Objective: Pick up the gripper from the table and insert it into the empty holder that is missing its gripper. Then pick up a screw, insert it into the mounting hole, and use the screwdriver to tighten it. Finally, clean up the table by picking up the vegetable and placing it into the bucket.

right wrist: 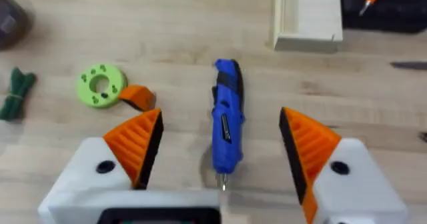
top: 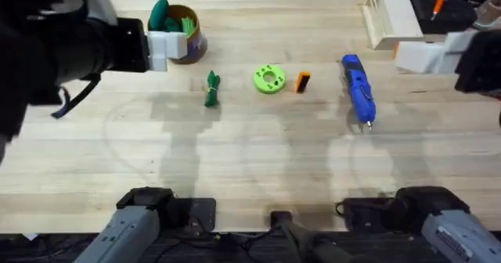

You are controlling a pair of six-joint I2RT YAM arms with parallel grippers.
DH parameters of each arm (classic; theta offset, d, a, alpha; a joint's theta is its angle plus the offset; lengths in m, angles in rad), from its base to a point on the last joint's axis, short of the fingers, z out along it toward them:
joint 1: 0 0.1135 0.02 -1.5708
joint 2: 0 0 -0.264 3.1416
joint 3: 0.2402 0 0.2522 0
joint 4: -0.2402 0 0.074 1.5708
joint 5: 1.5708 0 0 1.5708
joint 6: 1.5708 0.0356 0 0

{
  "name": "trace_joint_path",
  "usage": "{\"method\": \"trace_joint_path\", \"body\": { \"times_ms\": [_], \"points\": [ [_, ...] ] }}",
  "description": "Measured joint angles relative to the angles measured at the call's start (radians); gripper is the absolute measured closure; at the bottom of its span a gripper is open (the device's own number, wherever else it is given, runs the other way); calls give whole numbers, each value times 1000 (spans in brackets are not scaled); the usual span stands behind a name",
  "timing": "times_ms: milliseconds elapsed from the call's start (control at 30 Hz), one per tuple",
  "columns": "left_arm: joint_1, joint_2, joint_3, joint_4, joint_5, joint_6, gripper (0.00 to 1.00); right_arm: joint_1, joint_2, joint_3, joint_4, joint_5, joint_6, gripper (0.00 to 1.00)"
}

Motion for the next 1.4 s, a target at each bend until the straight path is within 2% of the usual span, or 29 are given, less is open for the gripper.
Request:
{"method": "trace_joint_path", "body": {
  "times_ms": [233, 400, 533, 667, 833, 1033, 1167, 1400],
  "points": [
    [0, 104, 27, -46, 0, 0, 15, 0, 171, 76, -89, 0, 0, 8],
    [0, 116, 27, -36, 5, 0, 15, 0, 186, 77, -92, 0, 0, 8],
    [-2, 116, 29, 7, 52, 8, 15, 0, 186, 78, -92, 0, 0, 8],
    [-31, 153, 53, -68, 59, 14, 15, 0, 187, 81, -92, 0, 0, 8],
    [-88, 304, 113, -156, 49, -11, 15, 0, 186, 82, -92, 0, 0, 8],
    [-142, 499, 136, -170, 50, -80, 15, 0, 187, 82, -93, 0, 0, 8],
    [-145, 653, 136, -135, 50, -160, 16, 0, 186, 84, -93, 0, 0, 9],
    [-146, 794, 136, -66, 77, -165, 15, 0, 186, 84, -102, 0, 0, 9]
  ]
}}
